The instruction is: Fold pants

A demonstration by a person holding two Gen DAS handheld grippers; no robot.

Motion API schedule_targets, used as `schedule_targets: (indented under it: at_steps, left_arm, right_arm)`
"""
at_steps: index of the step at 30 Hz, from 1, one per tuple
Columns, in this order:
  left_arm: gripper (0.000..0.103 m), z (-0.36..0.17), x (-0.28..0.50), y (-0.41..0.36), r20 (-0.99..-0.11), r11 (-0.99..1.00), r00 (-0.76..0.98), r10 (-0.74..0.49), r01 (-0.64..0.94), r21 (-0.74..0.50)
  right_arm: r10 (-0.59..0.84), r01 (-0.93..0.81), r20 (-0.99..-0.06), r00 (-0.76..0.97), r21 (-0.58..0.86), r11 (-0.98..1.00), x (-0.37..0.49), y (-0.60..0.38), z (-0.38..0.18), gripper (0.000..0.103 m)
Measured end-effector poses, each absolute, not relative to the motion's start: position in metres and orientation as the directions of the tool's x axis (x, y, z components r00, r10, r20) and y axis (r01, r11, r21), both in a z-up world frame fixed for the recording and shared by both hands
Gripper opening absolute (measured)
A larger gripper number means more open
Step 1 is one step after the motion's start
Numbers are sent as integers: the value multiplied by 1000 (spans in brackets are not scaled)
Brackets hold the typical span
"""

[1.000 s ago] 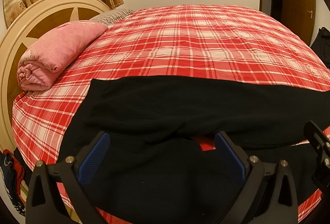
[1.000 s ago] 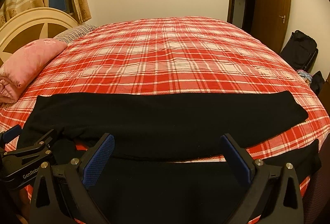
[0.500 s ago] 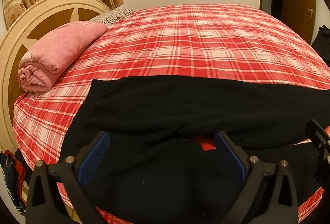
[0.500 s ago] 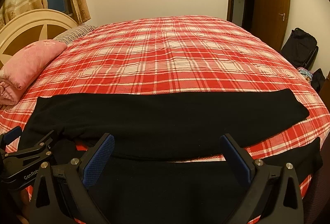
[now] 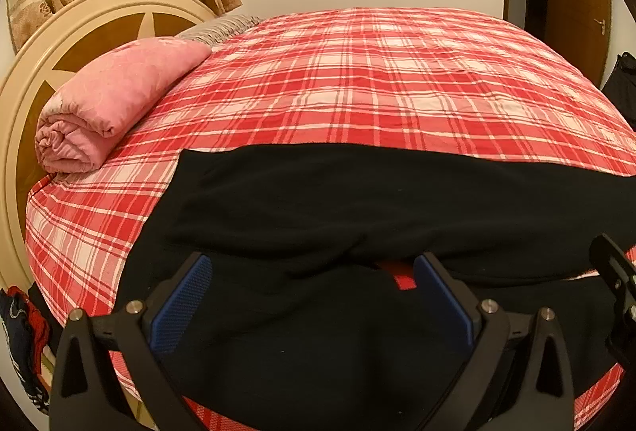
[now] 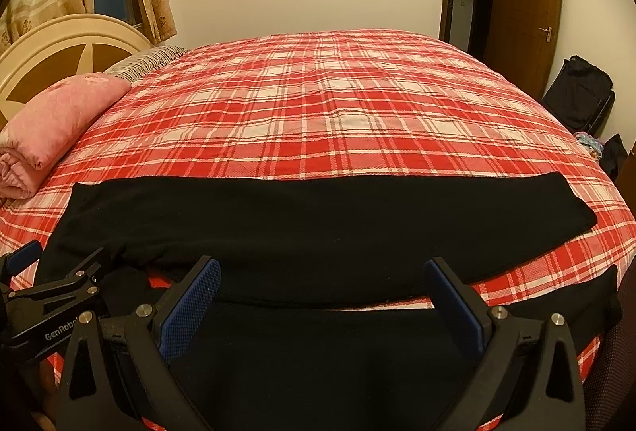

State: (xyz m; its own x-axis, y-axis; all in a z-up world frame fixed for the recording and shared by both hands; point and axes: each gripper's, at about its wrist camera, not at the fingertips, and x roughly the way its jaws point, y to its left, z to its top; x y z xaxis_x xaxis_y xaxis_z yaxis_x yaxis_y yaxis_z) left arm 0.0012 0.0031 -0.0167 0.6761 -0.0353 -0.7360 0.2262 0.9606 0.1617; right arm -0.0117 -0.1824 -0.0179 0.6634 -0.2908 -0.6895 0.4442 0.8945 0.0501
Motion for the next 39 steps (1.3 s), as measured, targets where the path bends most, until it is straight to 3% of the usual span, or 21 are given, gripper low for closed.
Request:
schedule_targets:
  at_steps: [16,25,31,39]
  left_arm:
    - [103,-26,7,3,-753,960,657,-33,229,158]
    - [103,-19,53,38,-779,977,623,-79,202,62]
    - [103,-24,110,76,-792,996,609,-51,88,3]
    - [103,-63,153,83,-857,999,515,-16,37,4]
  right_arm:
    - [-273,434,-700,660,59,899,-6,-187,-25,102]
    - [-193,300,-646,739,58,952,26,-212,-10,102]
    - [-33,127,-734,679,74,989,103,-230,-31,102]
    - [102,-17,-820,563,112,994,167,-223,-80,82]
